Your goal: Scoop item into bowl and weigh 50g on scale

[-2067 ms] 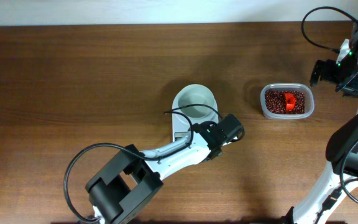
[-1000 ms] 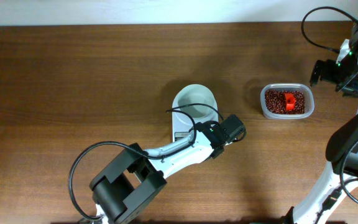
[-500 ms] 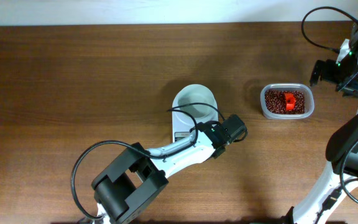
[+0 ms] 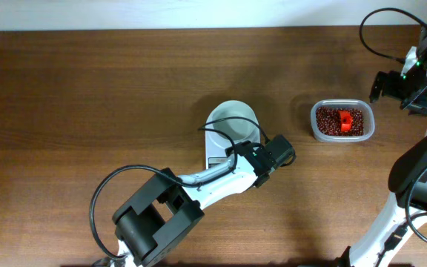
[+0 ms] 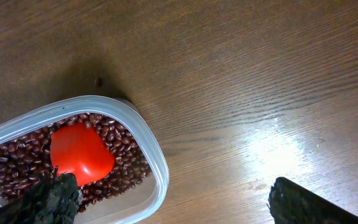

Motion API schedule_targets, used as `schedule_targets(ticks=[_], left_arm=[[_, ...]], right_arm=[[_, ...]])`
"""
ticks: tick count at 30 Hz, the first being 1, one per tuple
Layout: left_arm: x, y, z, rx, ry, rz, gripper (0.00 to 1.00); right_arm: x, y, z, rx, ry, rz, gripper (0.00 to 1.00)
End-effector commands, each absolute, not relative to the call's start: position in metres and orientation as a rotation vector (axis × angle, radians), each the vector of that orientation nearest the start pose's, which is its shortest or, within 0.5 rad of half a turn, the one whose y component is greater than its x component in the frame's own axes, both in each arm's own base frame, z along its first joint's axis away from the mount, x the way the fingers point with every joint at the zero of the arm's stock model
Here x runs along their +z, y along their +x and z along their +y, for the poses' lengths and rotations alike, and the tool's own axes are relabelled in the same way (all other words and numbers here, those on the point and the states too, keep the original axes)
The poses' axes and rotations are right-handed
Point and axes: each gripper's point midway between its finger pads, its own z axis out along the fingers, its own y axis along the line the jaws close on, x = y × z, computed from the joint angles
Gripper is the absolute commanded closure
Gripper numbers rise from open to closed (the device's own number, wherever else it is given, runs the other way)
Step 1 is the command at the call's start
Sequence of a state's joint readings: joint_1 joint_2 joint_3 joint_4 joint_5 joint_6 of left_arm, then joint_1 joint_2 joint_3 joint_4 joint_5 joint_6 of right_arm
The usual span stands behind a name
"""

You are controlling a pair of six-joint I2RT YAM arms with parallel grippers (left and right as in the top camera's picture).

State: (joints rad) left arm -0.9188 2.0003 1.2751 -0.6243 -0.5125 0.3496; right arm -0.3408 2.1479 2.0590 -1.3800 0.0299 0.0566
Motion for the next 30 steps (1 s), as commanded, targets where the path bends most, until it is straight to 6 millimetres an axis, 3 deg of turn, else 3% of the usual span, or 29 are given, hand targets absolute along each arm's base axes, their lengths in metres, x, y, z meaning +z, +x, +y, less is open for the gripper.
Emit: schedule_targets(ticks=[1, 19, 30], left_arm=[[-0.051, 0.262, -0.252, 0.479, 1.838, 2.374, 1.0], [-0.025, 0.241, -0.269, 0.314, 1.889, 2.354, 1.0], [-0.034, 0.247, -0.265, 0.377, 1.864, 2.363, 1.0]], right_arm=[[0.131, 0.414, -0.156, -0.082, 0.624, 2.966, 0.01], [0.131, 0.414, -0.156, -0.082, 0.624, 2.966, 0.01], [0.131, 0.414, -0.156, -0.082, 0.624, 2.966, 0.01]])
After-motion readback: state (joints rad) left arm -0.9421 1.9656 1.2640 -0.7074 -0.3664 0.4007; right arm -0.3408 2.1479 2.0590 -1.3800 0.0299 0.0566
